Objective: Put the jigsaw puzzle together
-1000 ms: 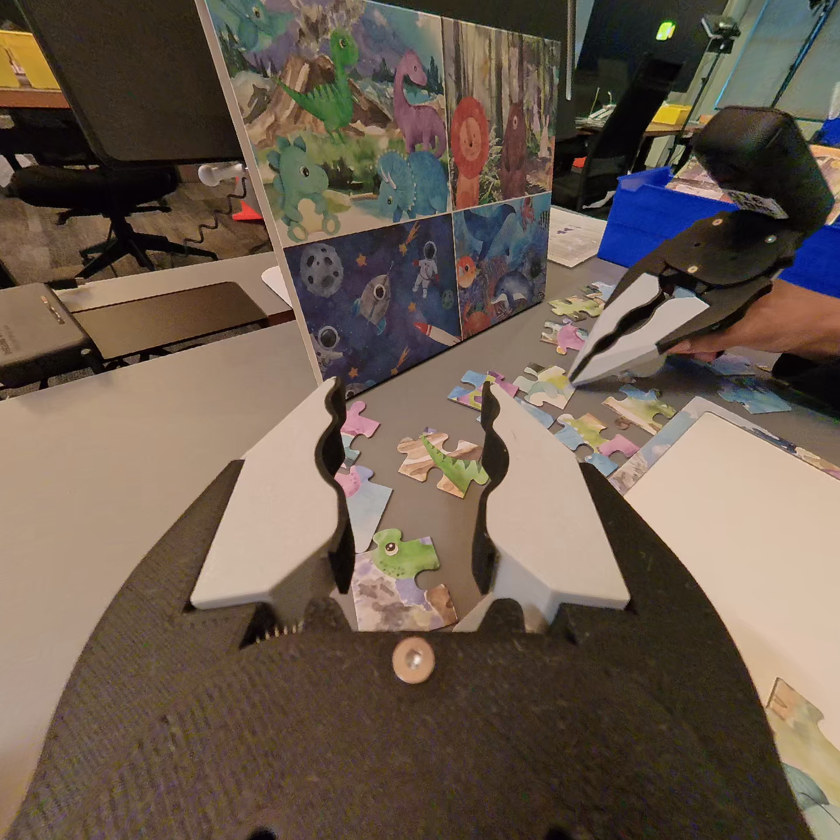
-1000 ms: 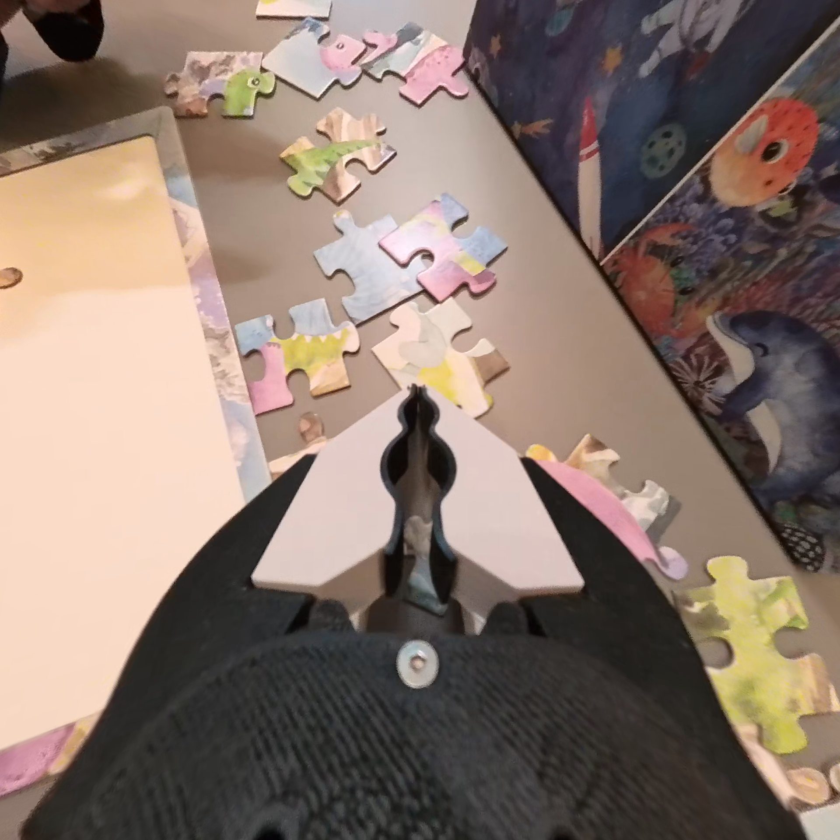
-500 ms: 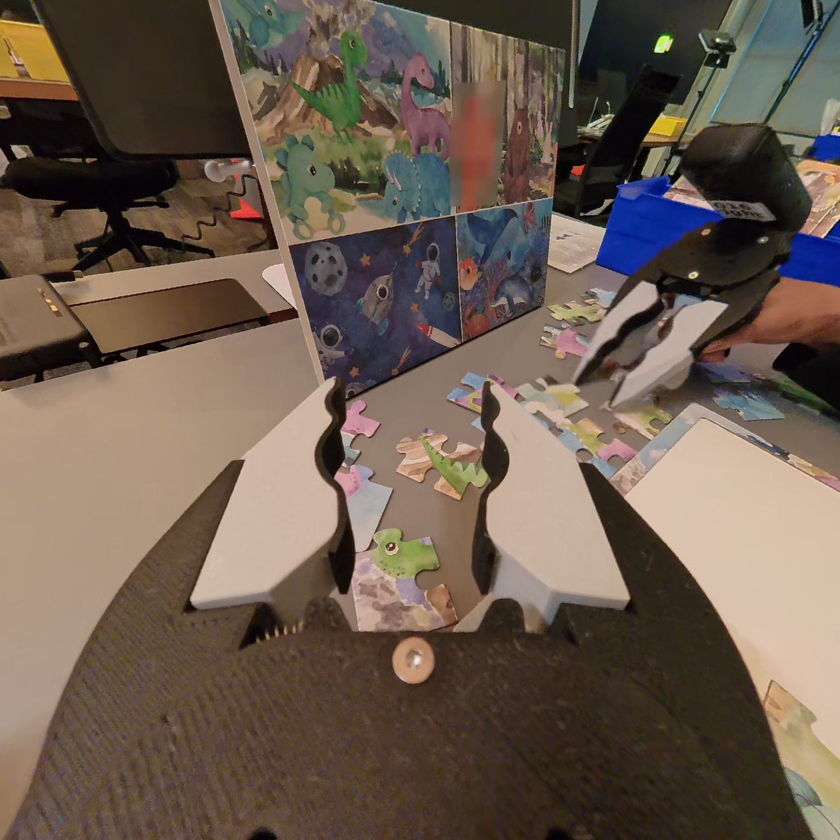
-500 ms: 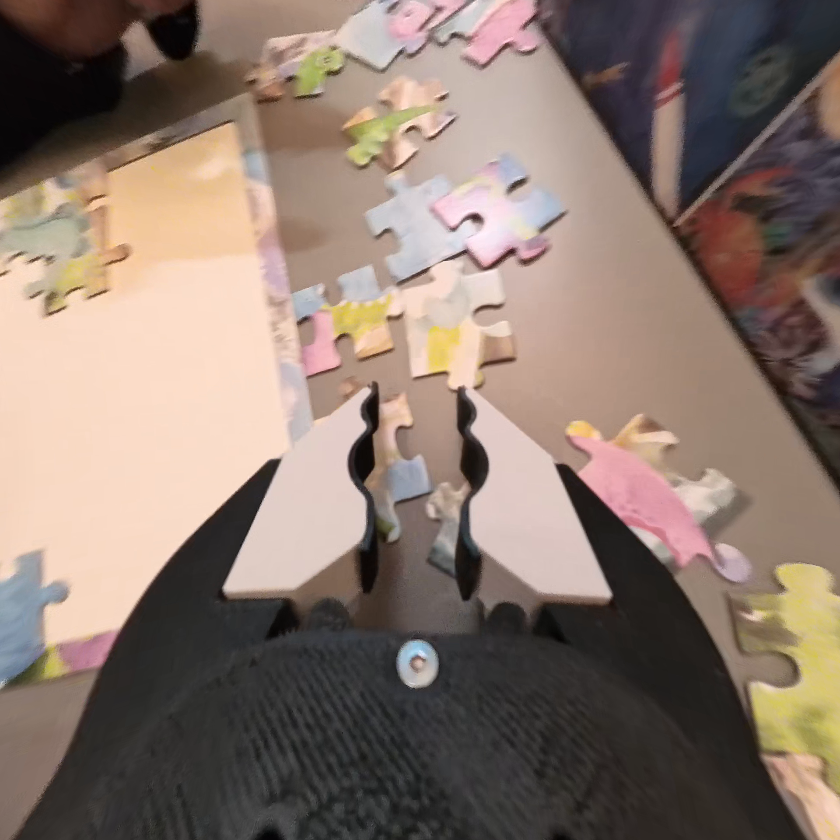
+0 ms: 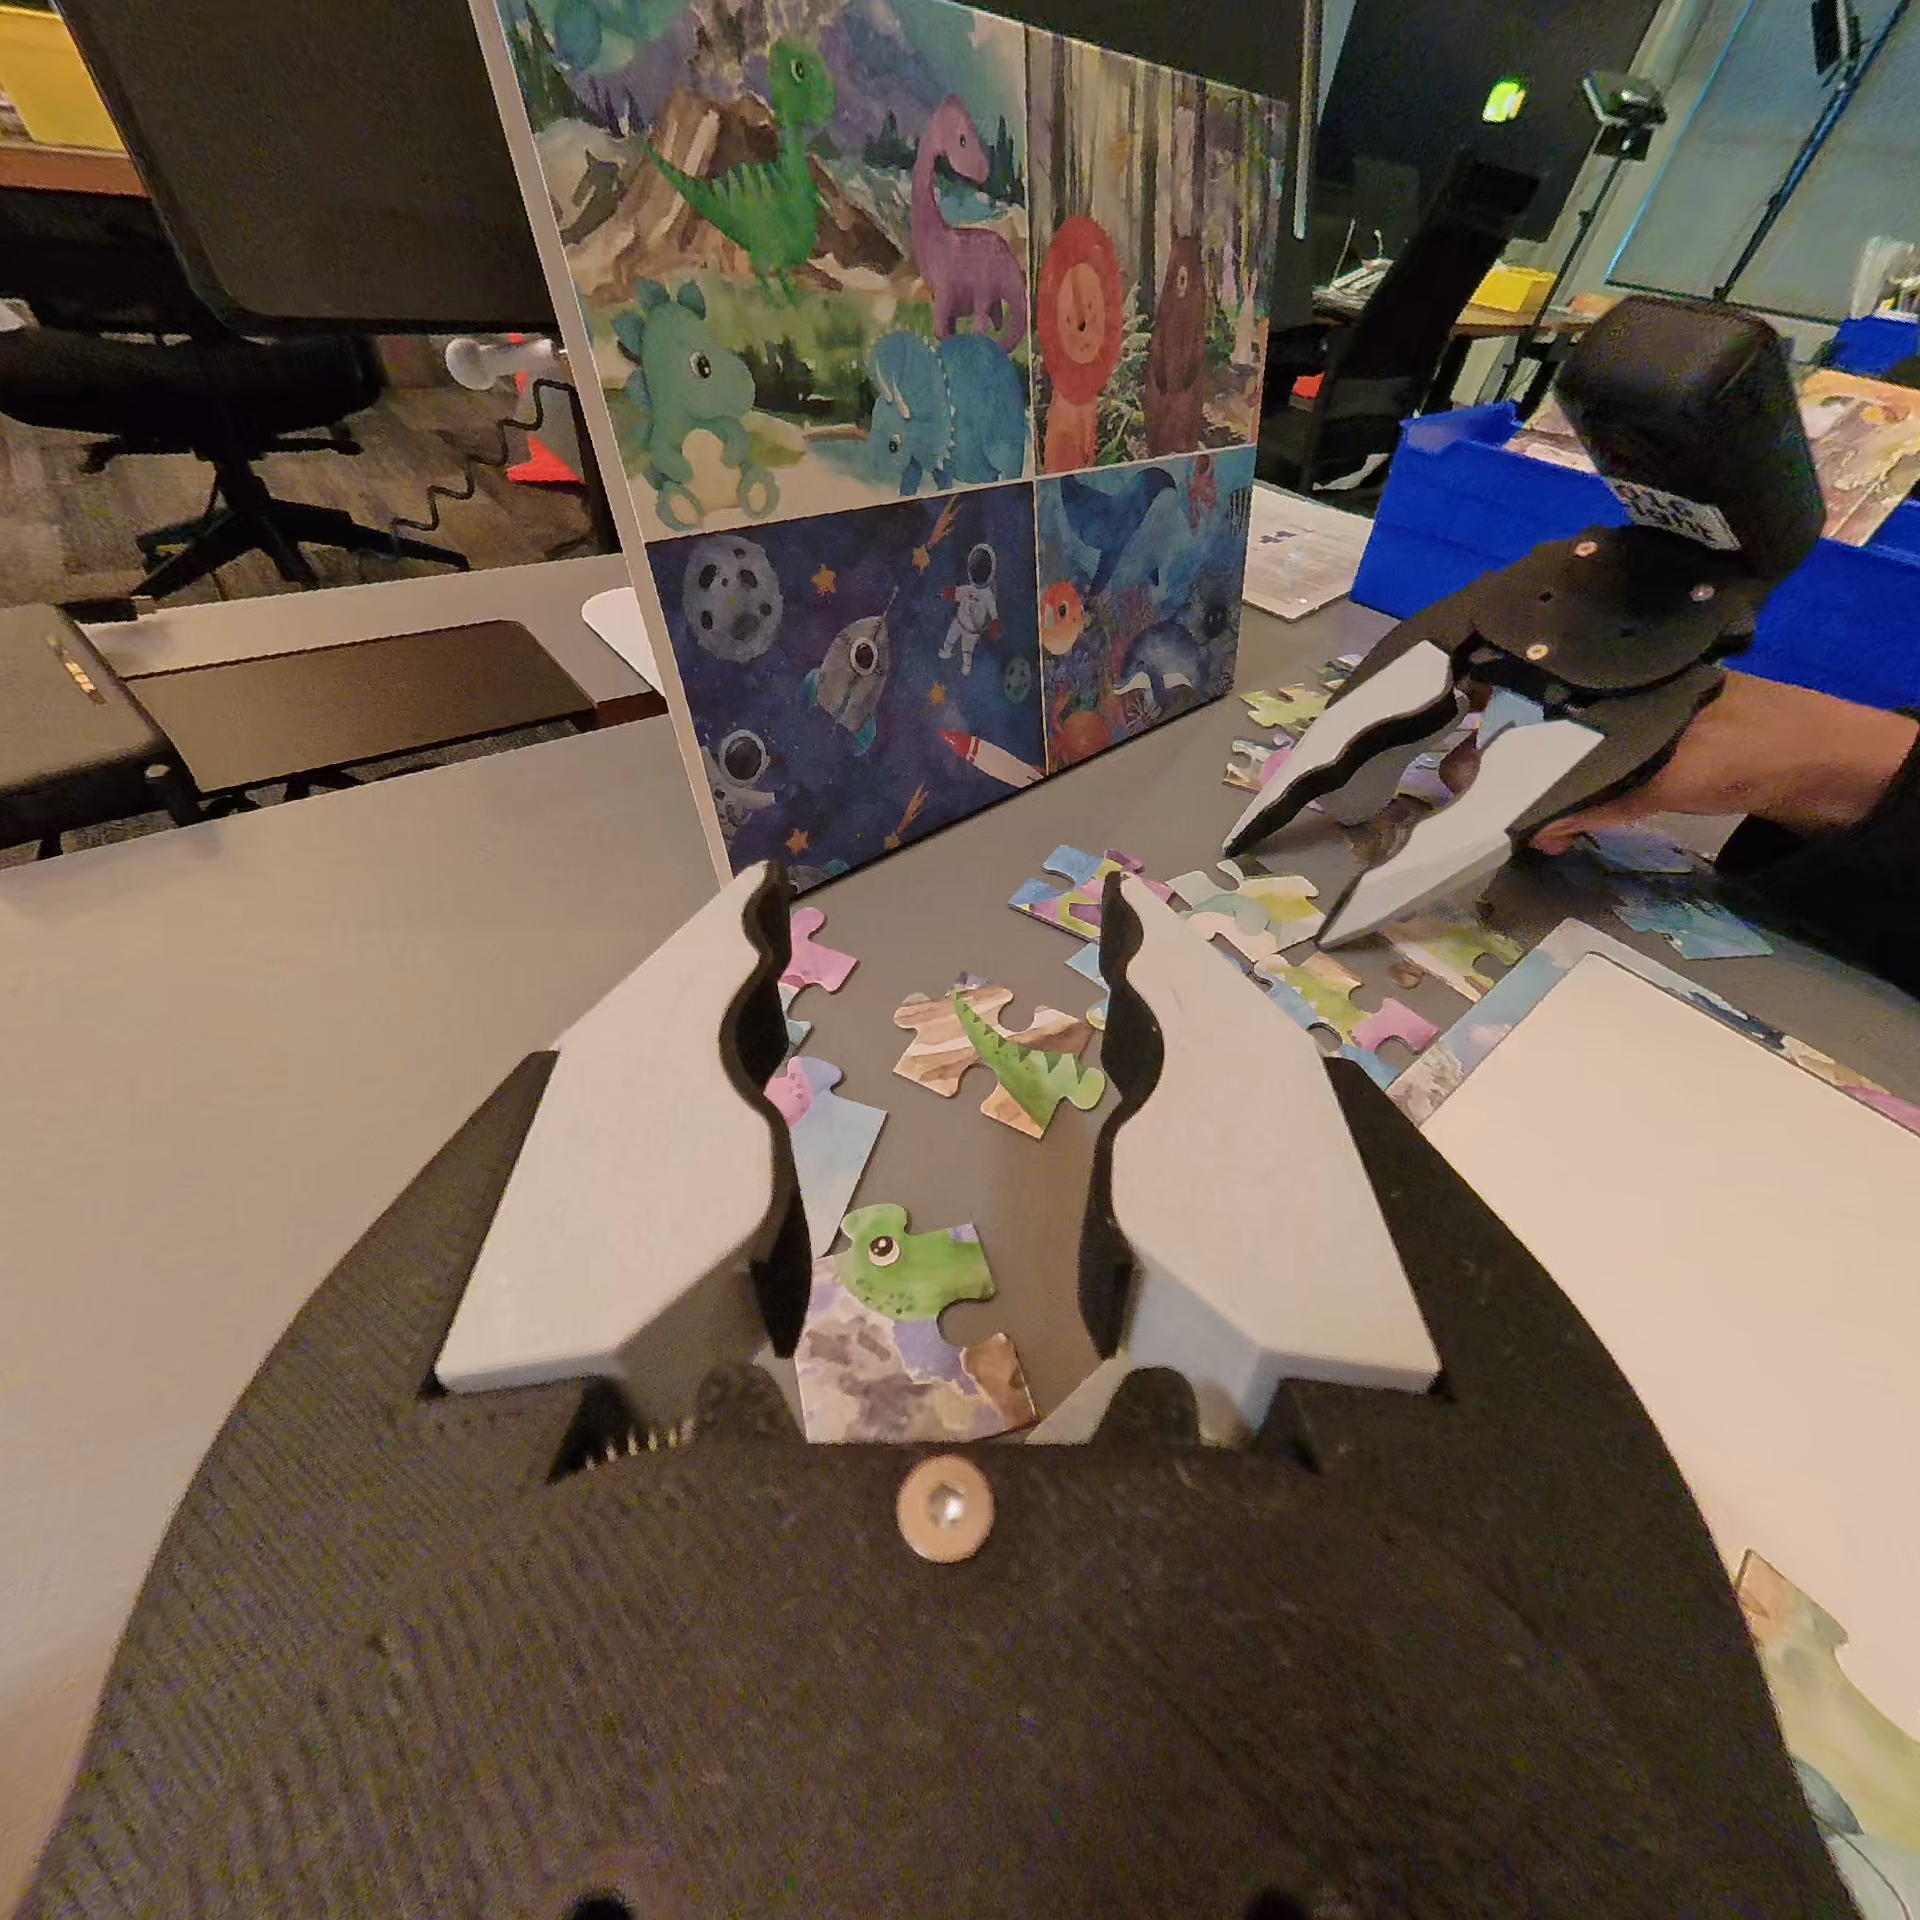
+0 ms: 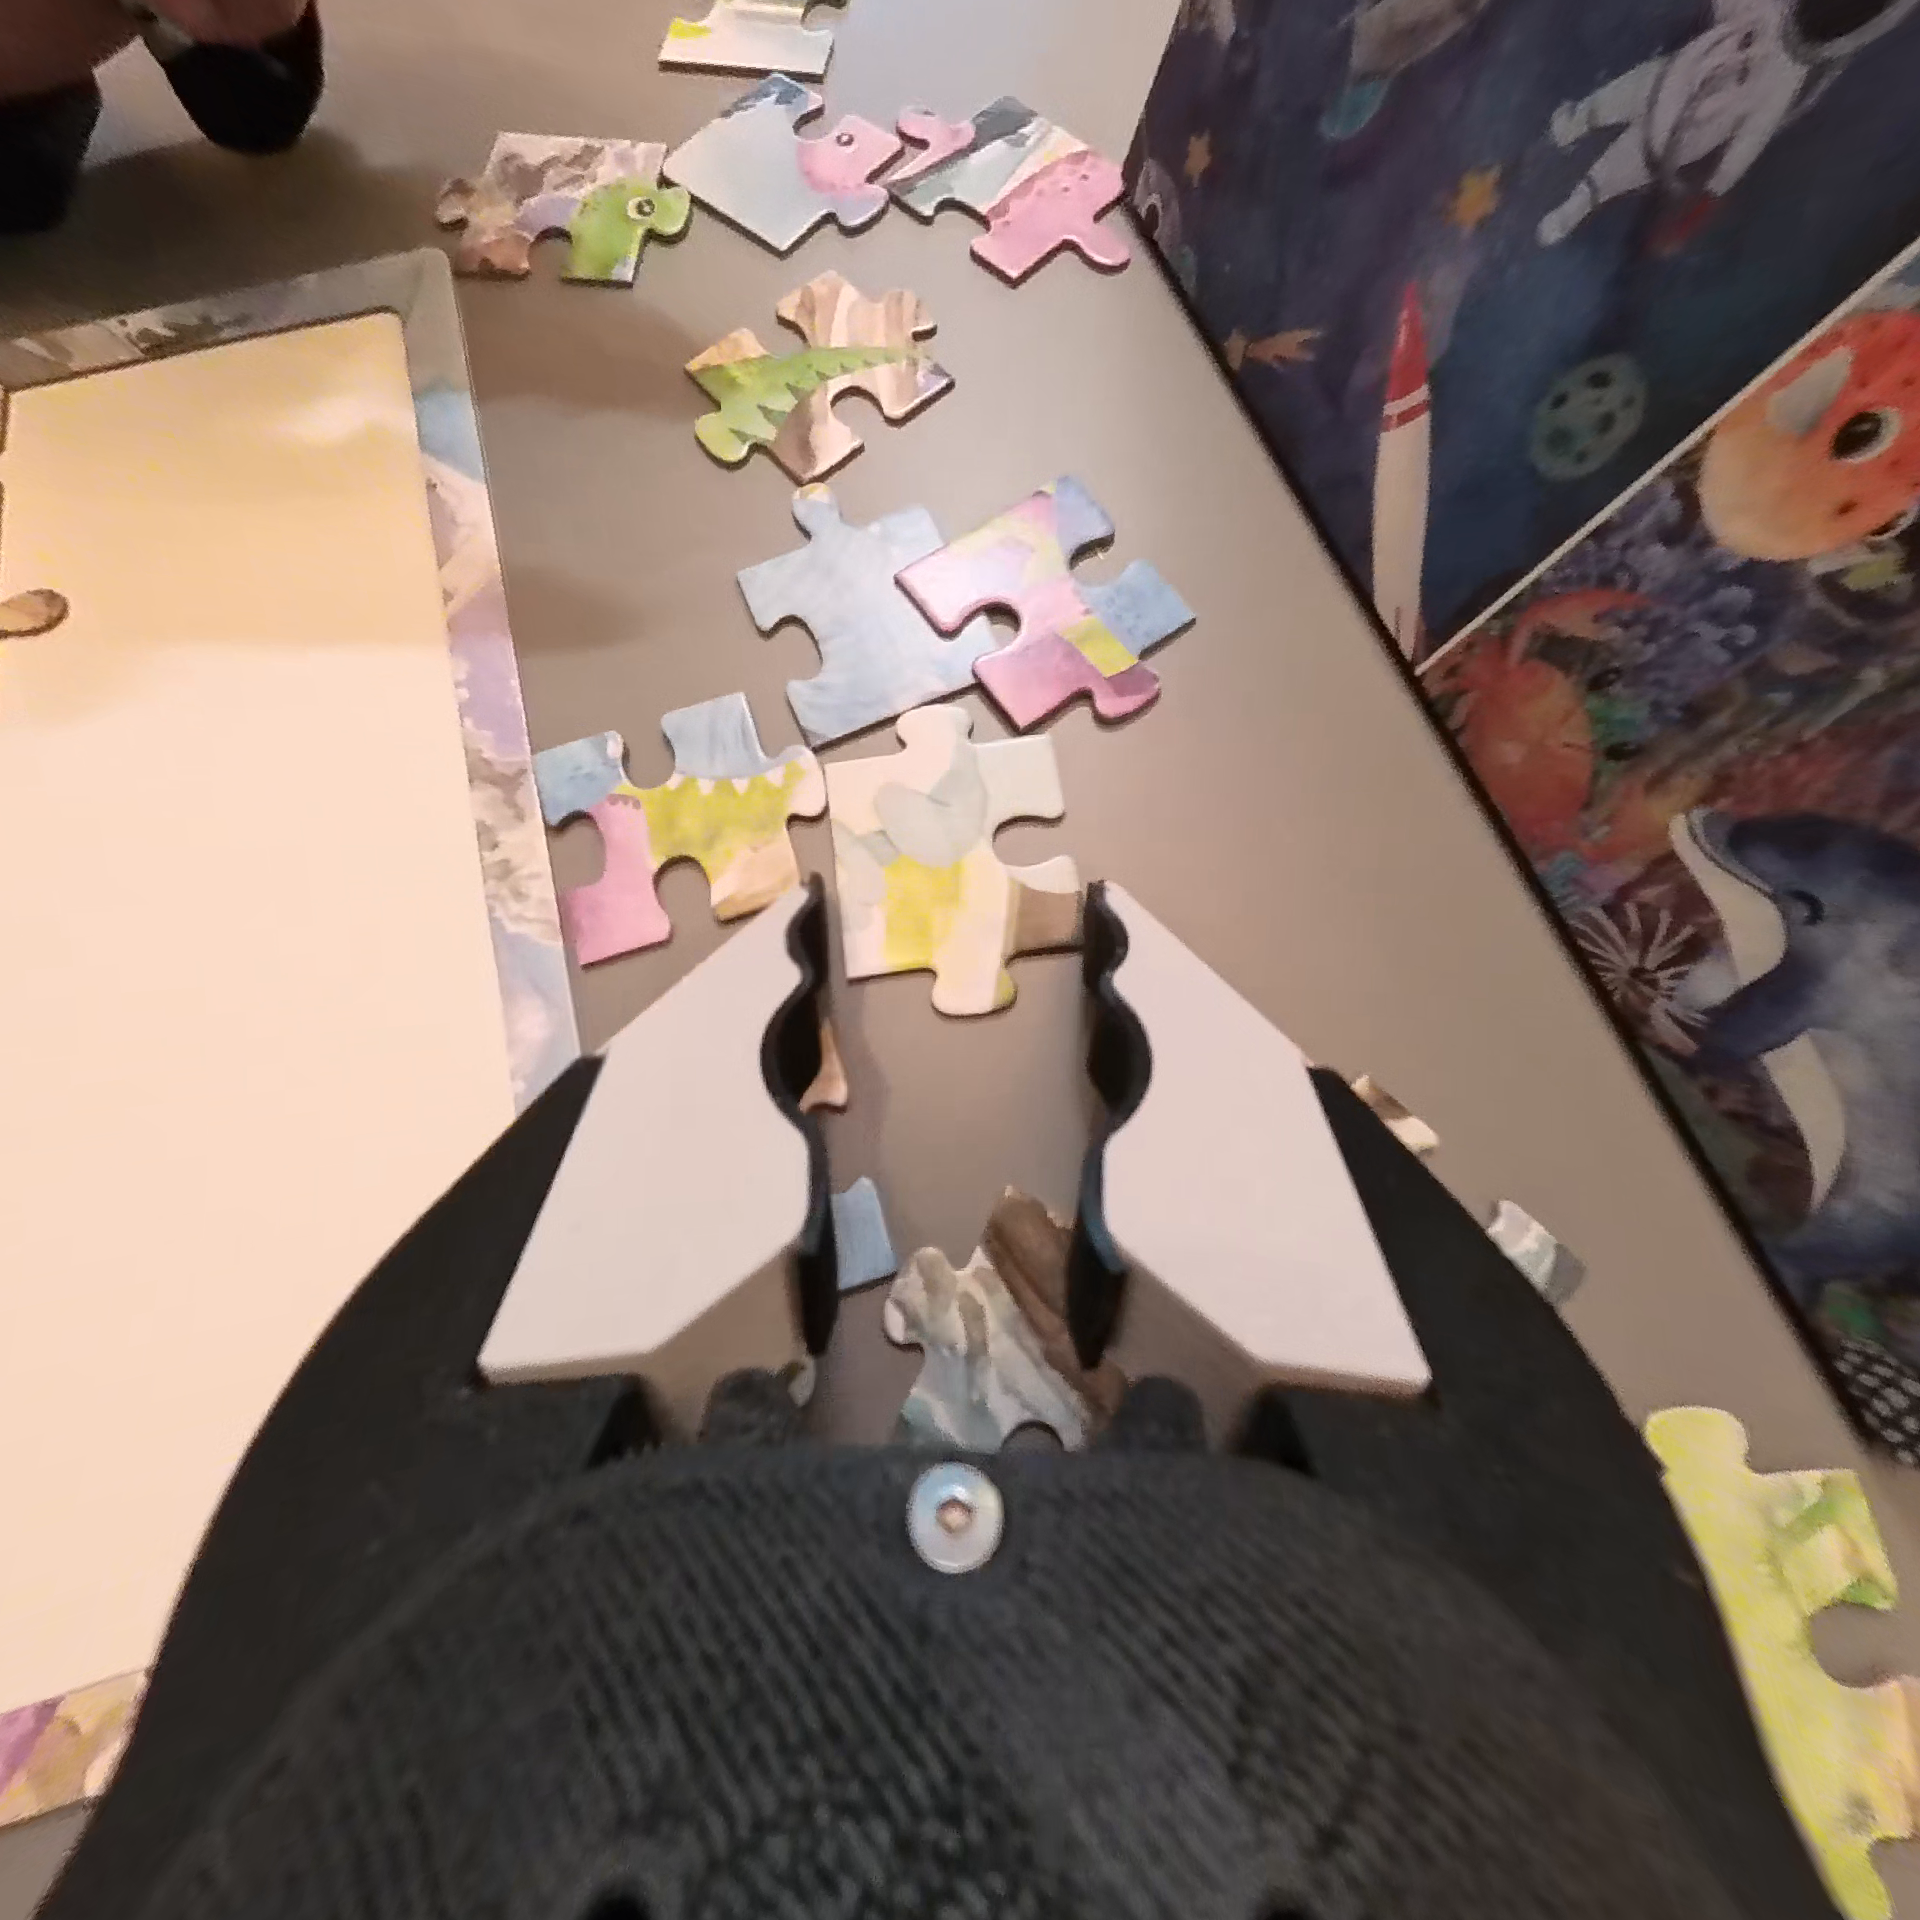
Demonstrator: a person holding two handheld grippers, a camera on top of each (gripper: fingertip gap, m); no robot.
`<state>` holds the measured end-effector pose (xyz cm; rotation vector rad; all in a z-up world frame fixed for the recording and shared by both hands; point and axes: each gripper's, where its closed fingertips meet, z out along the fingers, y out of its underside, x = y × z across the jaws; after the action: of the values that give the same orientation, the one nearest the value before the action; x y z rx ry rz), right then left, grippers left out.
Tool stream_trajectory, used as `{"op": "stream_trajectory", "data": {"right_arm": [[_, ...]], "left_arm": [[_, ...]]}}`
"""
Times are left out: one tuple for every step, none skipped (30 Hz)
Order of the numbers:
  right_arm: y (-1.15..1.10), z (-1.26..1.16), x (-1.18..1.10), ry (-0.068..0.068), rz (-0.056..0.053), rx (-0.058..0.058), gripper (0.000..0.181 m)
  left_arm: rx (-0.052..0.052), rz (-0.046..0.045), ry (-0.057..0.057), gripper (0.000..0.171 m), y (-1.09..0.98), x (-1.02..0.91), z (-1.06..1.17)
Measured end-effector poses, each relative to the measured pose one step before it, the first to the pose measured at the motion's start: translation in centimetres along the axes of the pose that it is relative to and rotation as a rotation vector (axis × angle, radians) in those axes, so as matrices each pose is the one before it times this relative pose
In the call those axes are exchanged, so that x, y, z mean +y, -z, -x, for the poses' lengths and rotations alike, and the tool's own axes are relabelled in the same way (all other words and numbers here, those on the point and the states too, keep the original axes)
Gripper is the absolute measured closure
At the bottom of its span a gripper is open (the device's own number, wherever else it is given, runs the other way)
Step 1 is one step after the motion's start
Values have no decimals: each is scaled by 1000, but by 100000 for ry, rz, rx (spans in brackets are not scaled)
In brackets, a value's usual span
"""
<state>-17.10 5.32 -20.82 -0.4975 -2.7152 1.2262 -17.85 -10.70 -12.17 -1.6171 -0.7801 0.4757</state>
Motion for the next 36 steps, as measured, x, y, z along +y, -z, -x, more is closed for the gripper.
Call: {"op": "stream_trajectory", "data": {"right_arm": [[37,-31,22,-176,237,-162,136],[18,14,11,206,99,-66,137],[7,11,6,-56,-8,154,137],[20,24,13,-8,91,36,137],[29,17,12,28,157,4,137],[60,-75,-18,-187,-229,462,138],[233,-321,-150,34,-1279,1924,160],[309,28,-301,885,-2464,-543,178],[265,38,-278,-1116,-2351,-756,173],[169,6,-9,-2278,-333,-1047,165],[117,-35,91,-1966,360,-711,156],[63,-56,40,-1203,-266,-86,149],[-23,-55,2,-721,-462,436,141],[-126,6,38,-371,196,549,133],[-209,108,141,512,1248,655,126],[-260,213,174,1789,1866,969,123],[-263,336,154,2606,1971,760,120],[-249,304,145,2432,2101,1010,118],[-195,256,141,1953,1972,808,118],[-24,254,-148,600,94,-4,121],[-6,212,13,108,907,-383,125],[-12,216,15,-623,798,-1002,130],[-17,0,-29,-1411,207,115,134],[-1,-50,-12,-761,245,480,136],[4,-11,21,-642,642,157,136],[-10,-16,-7,-487,670,298,137],[-14,-10,-21,-409,531,353,137],[-5,-11,-21,-499,201,240,137],[-14,-31,-43,-776,-397,10,137],[-11,-39,-60,-1049,-877,-225,137],[11,-50,-53,-1098,-1002,-554,137],[30,-66,-25,-1138,-805,-515,137],[57,-152,10,-944,-626,-61,137],[62,-105,15,-842,-592,-228,137],[75,-77,19,-1134,-628,-505,137],[75,-57,-7,-1336,-690,-680,137]], "left_arm": [[6,137,-56,113,-13,26,-3],[5,71,-114,113,-9,10,-21],[-66,82,-98,113,-10,18,17],[-35,70,8,113,-13,26,6],[75,46,133,113,-14,20,10],[86,23,177,113,-7,9,-2],[79,-40,114,113,13,-14,-6],[-19,-85,-36,113,3,-19,-3],[-120,-89,-109,113,27,-34,7],[-49,-116,-73,113,19,-40,2],[-27,-116,11,113,17,-32,8],[31,-100,74,113,14,-11,-2],[66,-4,97,113,-7,-3,-9],[67,102,64,113,-18,29,-5],[48,122,-9,113,-16,33,-11],[8,118,-72,113,-15,25,-16],[0,116,-106,113,-15,24,-13],[-15,68,-70,113,-2,9,0],[26,10,3,113,-4,-9,-12],[17,-44,7,113,13,-13,-4],[-30,-75,1,113,11,-17,3],[23,-85,31,113,12,-29,-8],[12,-103,23,113,11,-31,-5],[-43,-52,-1,113,8,5,7],[-6,89,3,113,-10,19,2],[-20,131,15,113,-15,33,11],[-10,55,-1,113,2,17,3],[-37,29,-30,113,-14,11,8],[-93,24,-51,113,16,6,17],[-98,-28,-67,113,7,-13,24],[-140,-42,-36,113,11,-3,22],[-30,-5,76,113,14,-1,27],[16,-39,112,113,4,-7,11],[-38,-51,50,113,17,-5,23],[-27,4,21,113,0,-1,16],[-7,-2,23,113,-7,-3,6]]}}
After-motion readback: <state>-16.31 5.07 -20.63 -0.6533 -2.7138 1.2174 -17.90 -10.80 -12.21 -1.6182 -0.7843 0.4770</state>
